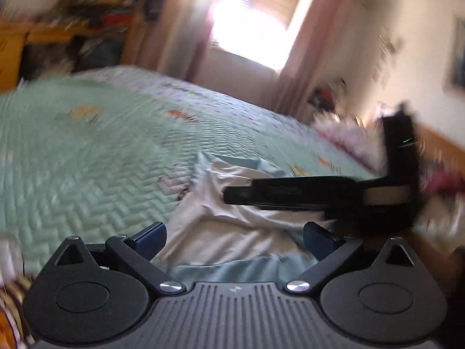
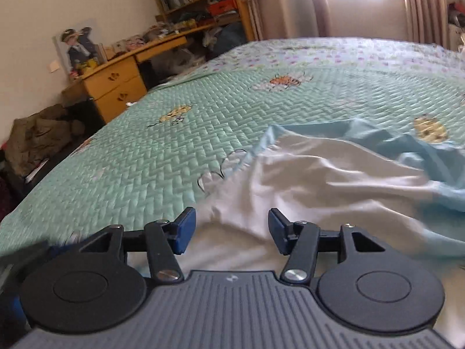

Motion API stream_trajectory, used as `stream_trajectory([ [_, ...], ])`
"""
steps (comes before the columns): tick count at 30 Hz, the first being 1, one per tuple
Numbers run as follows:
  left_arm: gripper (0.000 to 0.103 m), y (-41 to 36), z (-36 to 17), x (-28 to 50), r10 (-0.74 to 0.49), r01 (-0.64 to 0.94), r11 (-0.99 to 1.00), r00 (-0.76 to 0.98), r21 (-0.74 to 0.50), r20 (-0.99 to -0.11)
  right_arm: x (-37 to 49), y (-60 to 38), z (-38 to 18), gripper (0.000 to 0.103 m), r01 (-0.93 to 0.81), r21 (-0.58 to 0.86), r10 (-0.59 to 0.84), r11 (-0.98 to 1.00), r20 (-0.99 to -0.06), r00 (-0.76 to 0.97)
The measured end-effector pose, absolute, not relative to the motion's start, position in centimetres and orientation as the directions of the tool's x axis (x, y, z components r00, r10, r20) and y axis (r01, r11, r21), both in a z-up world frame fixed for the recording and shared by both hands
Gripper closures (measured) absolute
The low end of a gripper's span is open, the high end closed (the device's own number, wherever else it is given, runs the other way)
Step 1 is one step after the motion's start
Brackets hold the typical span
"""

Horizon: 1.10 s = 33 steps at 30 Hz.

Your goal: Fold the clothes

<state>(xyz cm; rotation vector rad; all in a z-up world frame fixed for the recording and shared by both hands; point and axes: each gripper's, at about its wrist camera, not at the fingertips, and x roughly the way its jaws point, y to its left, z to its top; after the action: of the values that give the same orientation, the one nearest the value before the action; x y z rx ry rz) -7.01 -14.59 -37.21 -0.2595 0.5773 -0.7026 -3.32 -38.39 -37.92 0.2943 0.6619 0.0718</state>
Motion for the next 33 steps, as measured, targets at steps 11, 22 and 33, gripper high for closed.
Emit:
stream_trajectory([
  [11,0.002,-12.1,-37.1,-6.6,-0.761,0.557,0.635,0.573,-0.536,-0.305,-8.8,-40.8,-35.2,0.038,0.108,0.337,0.105,0.936,-0.556,0.824],
  [22,0.001,-14.1,-38.8,-7.1,-0.776,0.578,0.623,0.539,-0.527,-0.327,-12.3,-54.6,-35.9,0.037,0.288,0.042,-0.185,0.957,-0.675,0.714],
  [33,0.001,-15.2,-39.7,-6.8,-0.778,0.591,0.626,0.517,-0.508,-0.357,-6.8,-62.0,-37.5,0.035,0.517,0.001,-0.370,0.856,-0.697,0.615],
])
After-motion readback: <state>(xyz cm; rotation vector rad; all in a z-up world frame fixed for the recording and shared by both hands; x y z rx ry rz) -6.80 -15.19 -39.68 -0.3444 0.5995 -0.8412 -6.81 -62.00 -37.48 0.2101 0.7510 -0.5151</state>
